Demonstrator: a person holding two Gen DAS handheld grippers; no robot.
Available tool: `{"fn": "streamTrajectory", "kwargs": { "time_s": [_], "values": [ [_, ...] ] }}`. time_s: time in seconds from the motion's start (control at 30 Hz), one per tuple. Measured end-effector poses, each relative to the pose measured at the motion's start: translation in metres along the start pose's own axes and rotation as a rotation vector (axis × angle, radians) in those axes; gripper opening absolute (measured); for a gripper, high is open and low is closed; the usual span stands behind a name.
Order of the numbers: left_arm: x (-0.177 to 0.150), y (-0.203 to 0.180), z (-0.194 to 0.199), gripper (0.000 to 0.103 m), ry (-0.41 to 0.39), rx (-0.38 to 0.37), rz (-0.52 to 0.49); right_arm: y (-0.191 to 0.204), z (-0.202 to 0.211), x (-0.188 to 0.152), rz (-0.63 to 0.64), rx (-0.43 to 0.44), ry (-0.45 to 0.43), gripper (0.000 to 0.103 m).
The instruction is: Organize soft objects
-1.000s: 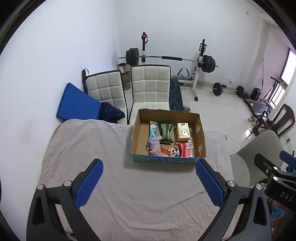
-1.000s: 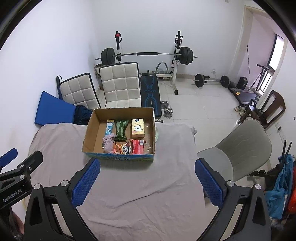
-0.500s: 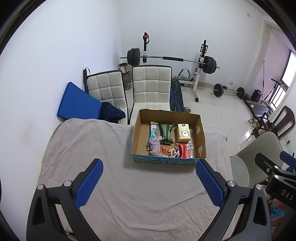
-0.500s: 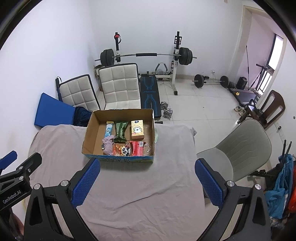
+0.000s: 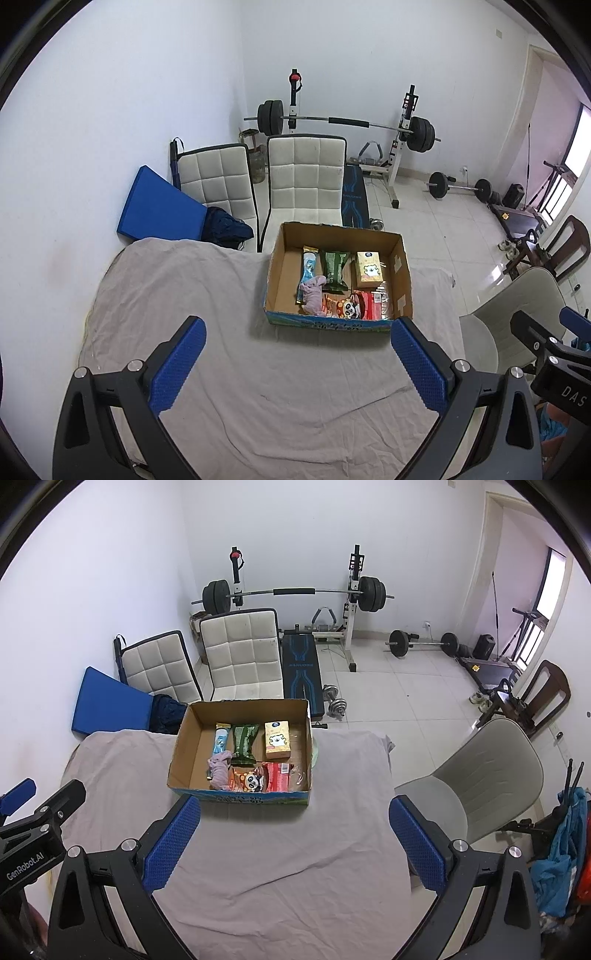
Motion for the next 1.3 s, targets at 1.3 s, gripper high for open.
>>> {"fn": "streamTrajectory", "kwargs": {
  "time_s": [1.3],
  "values": [
    [0.012, 0.005, 0.010, 0.103, -0.026, 0.008, 0.012, 0.005, 0.023, 0.006, 0.002, -0.005, -0.046, 0.103]
  ]
}}
Point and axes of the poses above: each gripper's, at about its wrist camera, not at the fingertips, and z roughly against the way its jaws point, y to its left, x to its top, the point moved 6 cm from there along -z, roughly the way its jaws point
